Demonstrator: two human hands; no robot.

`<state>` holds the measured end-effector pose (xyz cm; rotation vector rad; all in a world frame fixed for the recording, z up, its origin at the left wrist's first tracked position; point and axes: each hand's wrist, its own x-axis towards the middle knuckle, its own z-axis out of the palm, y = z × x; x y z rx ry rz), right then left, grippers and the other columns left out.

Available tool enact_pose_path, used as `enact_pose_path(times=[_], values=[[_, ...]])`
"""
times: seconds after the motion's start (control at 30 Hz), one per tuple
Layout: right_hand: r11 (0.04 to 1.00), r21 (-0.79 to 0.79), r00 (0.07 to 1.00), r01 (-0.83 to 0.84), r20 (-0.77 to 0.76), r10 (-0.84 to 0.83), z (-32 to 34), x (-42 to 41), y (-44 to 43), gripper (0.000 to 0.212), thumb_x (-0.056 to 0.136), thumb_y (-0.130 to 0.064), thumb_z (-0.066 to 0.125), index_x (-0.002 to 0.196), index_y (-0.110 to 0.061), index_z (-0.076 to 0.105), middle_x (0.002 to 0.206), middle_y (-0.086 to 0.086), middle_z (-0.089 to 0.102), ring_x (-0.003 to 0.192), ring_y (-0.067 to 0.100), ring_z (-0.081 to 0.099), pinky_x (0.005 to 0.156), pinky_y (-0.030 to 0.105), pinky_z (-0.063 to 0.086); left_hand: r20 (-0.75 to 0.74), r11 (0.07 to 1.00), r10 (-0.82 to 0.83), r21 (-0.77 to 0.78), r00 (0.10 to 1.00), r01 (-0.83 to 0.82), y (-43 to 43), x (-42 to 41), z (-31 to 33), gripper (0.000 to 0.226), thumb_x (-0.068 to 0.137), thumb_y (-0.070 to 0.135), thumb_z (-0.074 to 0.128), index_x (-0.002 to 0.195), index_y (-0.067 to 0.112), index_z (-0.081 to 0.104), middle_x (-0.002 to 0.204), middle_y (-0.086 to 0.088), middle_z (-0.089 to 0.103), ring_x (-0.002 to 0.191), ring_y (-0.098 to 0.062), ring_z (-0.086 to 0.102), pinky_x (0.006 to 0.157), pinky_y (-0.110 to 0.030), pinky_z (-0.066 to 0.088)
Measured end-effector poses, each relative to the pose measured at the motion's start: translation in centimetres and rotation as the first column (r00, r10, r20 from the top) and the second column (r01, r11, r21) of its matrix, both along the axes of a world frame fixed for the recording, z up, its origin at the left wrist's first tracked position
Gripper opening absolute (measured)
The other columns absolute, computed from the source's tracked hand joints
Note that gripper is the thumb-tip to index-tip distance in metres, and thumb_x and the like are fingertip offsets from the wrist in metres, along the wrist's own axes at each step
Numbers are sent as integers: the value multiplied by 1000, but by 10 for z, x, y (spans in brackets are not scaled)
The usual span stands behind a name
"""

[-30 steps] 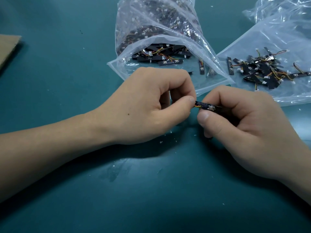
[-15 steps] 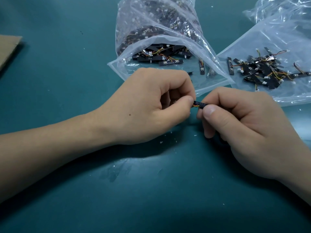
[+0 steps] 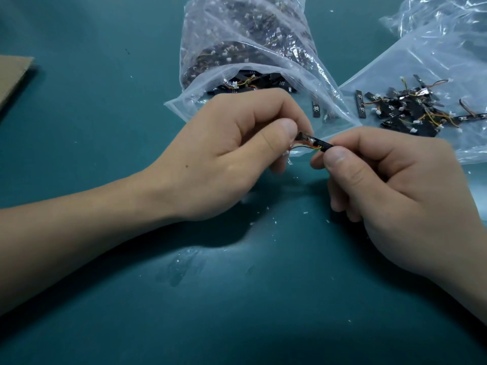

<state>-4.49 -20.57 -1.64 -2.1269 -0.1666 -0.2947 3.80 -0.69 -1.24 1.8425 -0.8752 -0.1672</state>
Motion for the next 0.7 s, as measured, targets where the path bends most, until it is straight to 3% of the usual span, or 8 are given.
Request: enact_pose_path(times=[0.13,0.23,0.43,0.6,0.7], values=[[1000,10,1000,7,-1,-7,0,1,-1,23,100,-38,54,86,-30,70,59,-4,64,45,14,55,47,16,39,80,1000,-14,7,997,14,0,-3,0,19,103,6,51,113,14,64,70,5,64,60,-8,57,61,-14,42],[1000,8,1000,-7,-5,7,0,1,-2,24,100,-38,54,84,-29,69,59,-3,65,45,14,55,47,17,39,58,1000,-29,12,998,29,-1,-1,0,16,100,14,62,116,14,65,71,3,66,59,-14,57,60,-18,44],[981,-144,991,-132,-34,129,2,3,-5,29,103,-28,56,75,-30,63,64,-15,62,57,7,58,55,11,35,54,998,-55,33,997,53,-1,-3,1,17,93,28,75,104,15,72,80,5,69,58,-12,57,57,-12,42],[984,8,983,-176,-60,176,2,1,-5,31,101,-41,48,95,-21,70,71,-1,68,57,14,57,56,25,43,36,1000,-14,7,999,13,-1,0,1,5,92,22,75,94,20,71,85,8,71,62,-13,59,59,-19,45],[993,-20,992,-115,-54,114,0,0,-3,22,96,-47,56,99,-29,70,69,-4,69,52,13,57,51,18,41,25,1000,-9,19,1000,8,-1,1,0,6,92,24,75,93,21,71,85,8,73,66,-18,63,59,-26,49]])
